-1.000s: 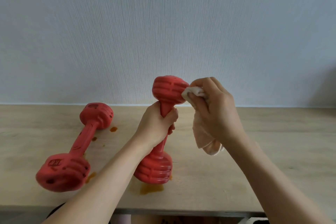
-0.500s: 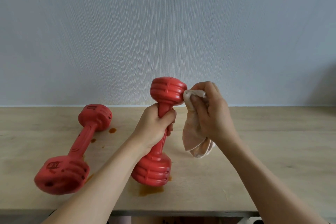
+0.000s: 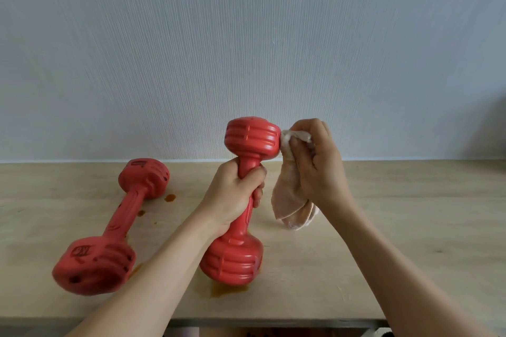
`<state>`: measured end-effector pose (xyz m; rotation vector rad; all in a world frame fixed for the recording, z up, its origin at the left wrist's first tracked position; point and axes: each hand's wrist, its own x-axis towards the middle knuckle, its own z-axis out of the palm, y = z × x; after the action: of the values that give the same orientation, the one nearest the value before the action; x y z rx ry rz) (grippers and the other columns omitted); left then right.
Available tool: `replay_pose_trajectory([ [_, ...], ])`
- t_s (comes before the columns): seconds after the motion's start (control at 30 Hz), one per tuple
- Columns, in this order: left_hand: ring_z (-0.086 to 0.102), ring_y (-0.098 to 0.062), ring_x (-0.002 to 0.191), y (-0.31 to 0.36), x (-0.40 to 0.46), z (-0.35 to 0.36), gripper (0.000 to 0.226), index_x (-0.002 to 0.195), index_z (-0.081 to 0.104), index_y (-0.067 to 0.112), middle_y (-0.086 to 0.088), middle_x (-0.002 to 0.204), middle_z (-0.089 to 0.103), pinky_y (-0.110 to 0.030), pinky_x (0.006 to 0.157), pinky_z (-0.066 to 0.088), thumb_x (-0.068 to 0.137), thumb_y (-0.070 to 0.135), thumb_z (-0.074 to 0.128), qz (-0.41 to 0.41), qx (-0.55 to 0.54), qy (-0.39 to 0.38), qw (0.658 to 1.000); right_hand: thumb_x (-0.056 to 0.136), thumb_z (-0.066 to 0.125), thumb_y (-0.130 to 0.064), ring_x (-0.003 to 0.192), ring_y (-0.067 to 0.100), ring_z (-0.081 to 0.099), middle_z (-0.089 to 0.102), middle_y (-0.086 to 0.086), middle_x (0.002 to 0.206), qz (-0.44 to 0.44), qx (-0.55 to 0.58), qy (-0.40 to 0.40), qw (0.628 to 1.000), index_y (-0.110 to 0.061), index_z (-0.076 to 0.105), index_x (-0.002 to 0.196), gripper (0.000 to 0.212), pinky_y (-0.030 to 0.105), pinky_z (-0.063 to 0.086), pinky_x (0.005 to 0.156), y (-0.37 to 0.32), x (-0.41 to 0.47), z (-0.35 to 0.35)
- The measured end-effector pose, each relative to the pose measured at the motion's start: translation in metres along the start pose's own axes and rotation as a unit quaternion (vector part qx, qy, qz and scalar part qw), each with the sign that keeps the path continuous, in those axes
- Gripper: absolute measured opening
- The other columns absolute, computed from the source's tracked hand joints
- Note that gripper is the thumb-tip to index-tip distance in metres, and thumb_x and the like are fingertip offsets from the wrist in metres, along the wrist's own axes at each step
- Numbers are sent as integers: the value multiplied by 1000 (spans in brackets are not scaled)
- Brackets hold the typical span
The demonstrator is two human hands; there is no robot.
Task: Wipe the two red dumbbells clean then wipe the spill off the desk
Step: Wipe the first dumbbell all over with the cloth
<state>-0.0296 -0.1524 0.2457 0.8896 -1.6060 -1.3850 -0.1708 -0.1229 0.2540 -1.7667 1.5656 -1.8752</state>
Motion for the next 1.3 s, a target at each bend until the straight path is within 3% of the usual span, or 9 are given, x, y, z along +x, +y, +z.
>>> replay_pose_trajectory([
  [0.2,43,-14,44,0,2,4,28,61,50,10,0,47,46,-26,47,39,88,2,50,14,-5,-5,1000,89,51,-10,84,-2,50,51,0,96,-73,6,2,997,-20,53,89,11,7,38,75,-23,6,6],
  [0.33,42,-13,45,-3,0,2,26,62,51,10,-1,49,46,-25,47,39,88,3,52,-6,-22,-24,999,90,46,-23,87,10,57,58,9,100,10,38,5,999,-34,48,91,11,18,43,76,-3,5,2],
  [0.4,42,-12,45,-4,0,1,25,63,51,10,-1,51,45,-25,46,38,87,5,54,-19,-40,-39,998,90,46,-24,85,17,58,59,7,97,32,48,5,998,-30,50,93,7,23,45,74,4,3,1],
  [0.63,40,-9,43,-3,0,-1,16,62,53,12,1,53,45,-21,42,38,76,18,57,-39,-97,-93,990,97,47,-13,74,6,57,59,-4,82,58,106,2,993,-20,51,94,8,20,46,69,7,-2,-4],
  [0.8,40,-8,42,0,1,-4,14,65,52,13,2,55,45,-20,41,38,76,20,56,-89,-151,-134,975,97,46,-18,76,10,57,59,-4,80,119,195,-27,973,-16,53,95,9,31,48,71,9,-3,-6],
  [0.9,51,-10,45,3,3,-5,19,74,57,9,0,58,54,-22,47,46,84,25,62,-98,-84,-108,986,92,49,-27,77,15,57,60,-1,79,144,231,-30,962,-17,55,93,12,43,50,73,10,-2,-8],
  [1.0,65,-14,59,3,2,-7,18,84,61,10,-2,69,64,-30,61,56,88,27,60,-59,36,-48,996,95,50,-21,76,12,59,61,1,80,126,171,-26,977,-13,54,94,9,37,52,71,9,-3,-7],
  [1.17,58,-11,53,-5,-1,-2,18,79,59,10,0,64,60,-29,56,49,92,22,56,-33,62,38,997,94,54,-19,76,9,60,62,1,83,98,19,18,995,-10,52,91,10,26,49,67,2,-3,3],
  [1.3,53,-4,44,-4,0,3,22,74,53,10,0,61,56,-20,48,45,93,21,52,-15,124,54,991,91,56,-22,82,17,50,52,-1,93,-58,-122,51,990,-14,52,91,9,27,40,67,-17,-4,18],
])
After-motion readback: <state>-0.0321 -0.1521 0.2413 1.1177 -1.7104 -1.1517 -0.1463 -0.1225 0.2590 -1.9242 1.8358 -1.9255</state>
